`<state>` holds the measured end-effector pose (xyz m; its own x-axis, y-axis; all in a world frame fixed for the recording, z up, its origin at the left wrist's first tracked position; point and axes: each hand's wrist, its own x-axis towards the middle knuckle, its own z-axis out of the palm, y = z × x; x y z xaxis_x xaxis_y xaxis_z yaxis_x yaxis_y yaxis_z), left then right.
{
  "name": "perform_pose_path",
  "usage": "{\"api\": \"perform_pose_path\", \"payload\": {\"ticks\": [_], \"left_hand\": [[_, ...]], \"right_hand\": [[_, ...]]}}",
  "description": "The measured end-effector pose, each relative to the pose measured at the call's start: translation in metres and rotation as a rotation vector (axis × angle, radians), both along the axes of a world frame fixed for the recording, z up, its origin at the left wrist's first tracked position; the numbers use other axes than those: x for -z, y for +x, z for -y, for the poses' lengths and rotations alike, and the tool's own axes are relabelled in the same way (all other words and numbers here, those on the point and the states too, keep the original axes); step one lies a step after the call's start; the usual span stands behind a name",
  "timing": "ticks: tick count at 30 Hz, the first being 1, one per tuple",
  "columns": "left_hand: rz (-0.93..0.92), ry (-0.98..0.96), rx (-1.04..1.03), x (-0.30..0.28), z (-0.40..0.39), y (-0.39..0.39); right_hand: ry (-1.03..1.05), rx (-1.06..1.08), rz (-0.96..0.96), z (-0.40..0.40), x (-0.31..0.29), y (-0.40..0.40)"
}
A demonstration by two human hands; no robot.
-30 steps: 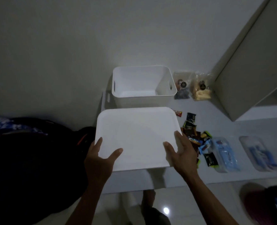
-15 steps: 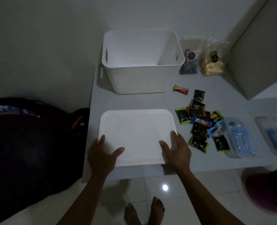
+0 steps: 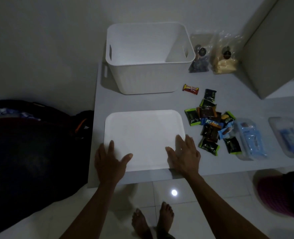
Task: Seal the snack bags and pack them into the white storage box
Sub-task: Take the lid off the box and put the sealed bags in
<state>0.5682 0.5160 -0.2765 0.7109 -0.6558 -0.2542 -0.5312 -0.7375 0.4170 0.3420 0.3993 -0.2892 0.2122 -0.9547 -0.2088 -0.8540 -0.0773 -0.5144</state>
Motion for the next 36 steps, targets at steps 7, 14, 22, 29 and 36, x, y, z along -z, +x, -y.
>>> {"api": "perform_pose_path", "payload": {"ticks": [7, 14, 22, 29, 36], "left_hand": [[-0.039, -0.126, 0.002, -0.047, 0.003, -0.013], [-0.229, -0.335, 0.099, -0.12, 0.062, -0.058], [-0.322, -0.536, 0.274, -0.161, 0.176, -0.138], [-0.365, -0.573, 0.229, -0.176, 0.319, -0.189], [-0.268, -0.525, 0.103, -0.169, 0.446, -0.185]], "right_hand": [[0.095, 0.083, 0.241, -0.001, -0.054, -0.002], [0.031, 0.141, 0.382, 0.024, -0.124, -0.041], [-0.045, 0.219, 0.435, 0.128, -0.158, -0.115], [-0.063, 0.151, 0.441, 0.29, -0.173, -0.15], [-0.09, 0.115, 0.414, 0.436, -0.176, -0.141]]}}
